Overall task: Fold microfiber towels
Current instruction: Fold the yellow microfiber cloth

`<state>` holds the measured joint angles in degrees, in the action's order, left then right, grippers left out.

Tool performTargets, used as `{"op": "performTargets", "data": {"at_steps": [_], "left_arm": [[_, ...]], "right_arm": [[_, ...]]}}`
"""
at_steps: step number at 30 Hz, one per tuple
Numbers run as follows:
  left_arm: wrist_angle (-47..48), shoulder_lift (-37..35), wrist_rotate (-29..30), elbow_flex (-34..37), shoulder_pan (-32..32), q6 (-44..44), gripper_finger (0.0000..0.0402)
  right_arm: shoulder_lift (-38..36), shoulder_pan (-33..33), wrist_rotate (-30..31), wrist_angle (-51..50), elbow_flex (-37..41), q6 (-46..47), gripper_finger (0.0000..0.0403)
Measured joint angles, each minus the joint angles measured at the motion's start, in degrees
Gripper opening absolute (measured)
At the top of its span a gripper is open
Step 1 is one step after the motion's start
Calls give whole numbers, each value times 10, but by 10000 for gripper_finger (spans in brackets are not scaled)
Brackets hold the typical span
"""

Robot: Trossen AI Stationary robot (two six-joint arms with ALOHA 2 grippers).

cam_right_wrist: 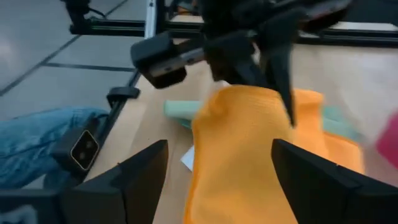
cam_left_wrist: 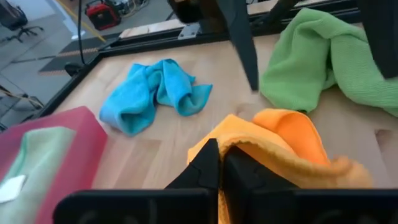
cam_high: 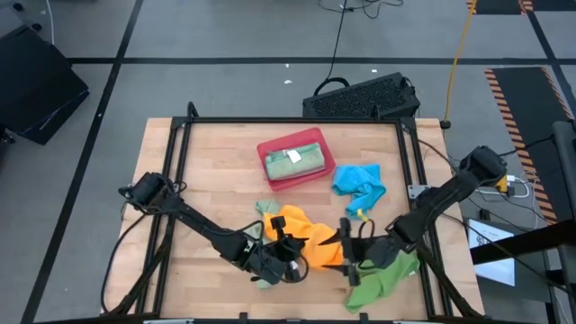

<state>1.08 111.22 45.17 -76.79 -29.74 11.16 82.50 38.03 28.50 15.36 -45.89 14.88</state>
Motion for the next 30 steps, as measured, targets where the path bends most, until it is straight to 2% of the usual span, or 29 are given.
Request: {"op": "performTargets", "data": {"at_steps": [5,10,12,21,26,30], "left_arm": [[2,0,2,0,11,44,9],[6,0,3,0,30,85,16],[8,0,3,0,35,100,10],[9,0,-2,0,47,136,16],[16,0,-3,0,47,143,4],[48,0,-3,0,48,173,15]], "right_arm": [[54,-9,12,84,0,-43,278],[64,-5,102,83,0,-66,270],[64,-5,117,79,0,-66,268],[88,-7,120,65,0,-54,267],[113,-21,120,98,0,-54,267],[122,-23,119,127,0,-73,267]]}}
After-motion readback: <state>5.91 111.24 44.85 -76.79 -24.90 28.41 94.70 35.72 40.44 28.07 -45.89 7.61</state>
